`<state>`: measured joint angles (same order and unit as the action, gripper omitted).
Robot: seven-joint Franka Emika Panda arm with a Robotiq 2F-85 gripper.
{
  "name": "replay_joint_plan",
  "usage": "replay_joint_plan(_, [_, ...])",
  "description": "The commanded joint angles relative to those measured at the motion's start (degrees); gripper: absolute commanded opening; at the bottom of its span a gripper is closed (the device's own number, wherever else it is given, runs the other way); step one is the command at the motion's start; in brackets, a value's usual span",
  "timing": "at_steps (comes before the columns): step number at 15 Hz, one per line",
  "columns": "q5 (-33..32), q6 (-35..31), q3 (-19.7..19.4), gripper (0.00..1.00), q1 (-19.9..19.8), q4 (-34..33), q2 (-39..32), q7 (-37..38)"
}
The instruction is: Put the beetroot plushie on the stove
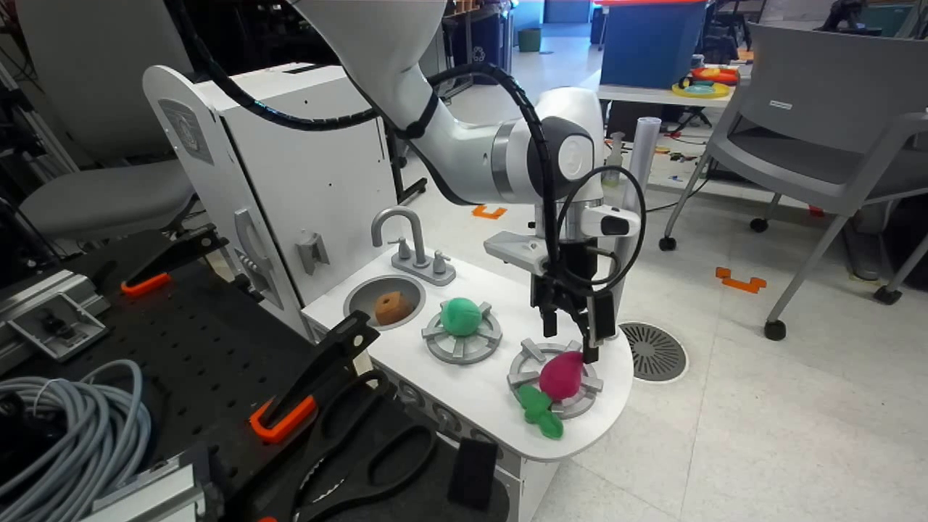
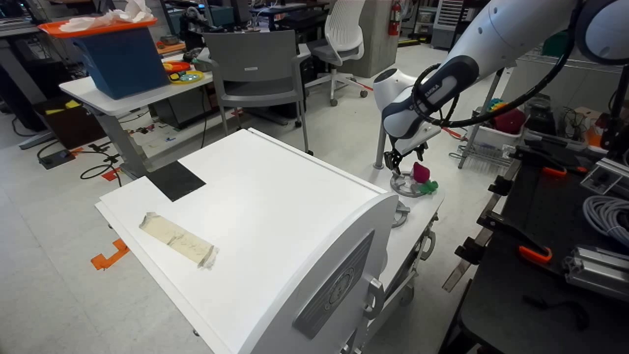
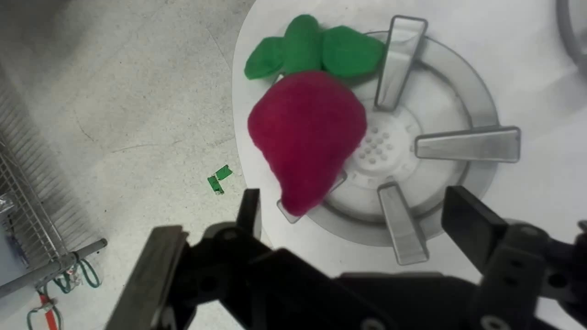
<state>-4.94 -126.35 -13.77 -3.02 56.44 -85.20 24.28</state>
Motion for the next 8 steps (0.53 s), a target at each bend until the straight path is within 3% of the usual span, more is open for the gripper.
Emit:
replay_joint_plan(1, [2.49,6.70,4.53,1.00,-1.55,2.38,3.85,-5.59])
replay_joint_plan(3, [3.17,12.16,4.68,1.00,-0.59,8.21,8.14,-5.16])
replay_joint_plan(4, [2.16,8.20,3.44,1.00,-0.47,2.10,2.95,-3.67])
replay_joint_plan(8, [2.31,11.02,4.16,1.00,-0.35,6.17,6.38,-4.02])
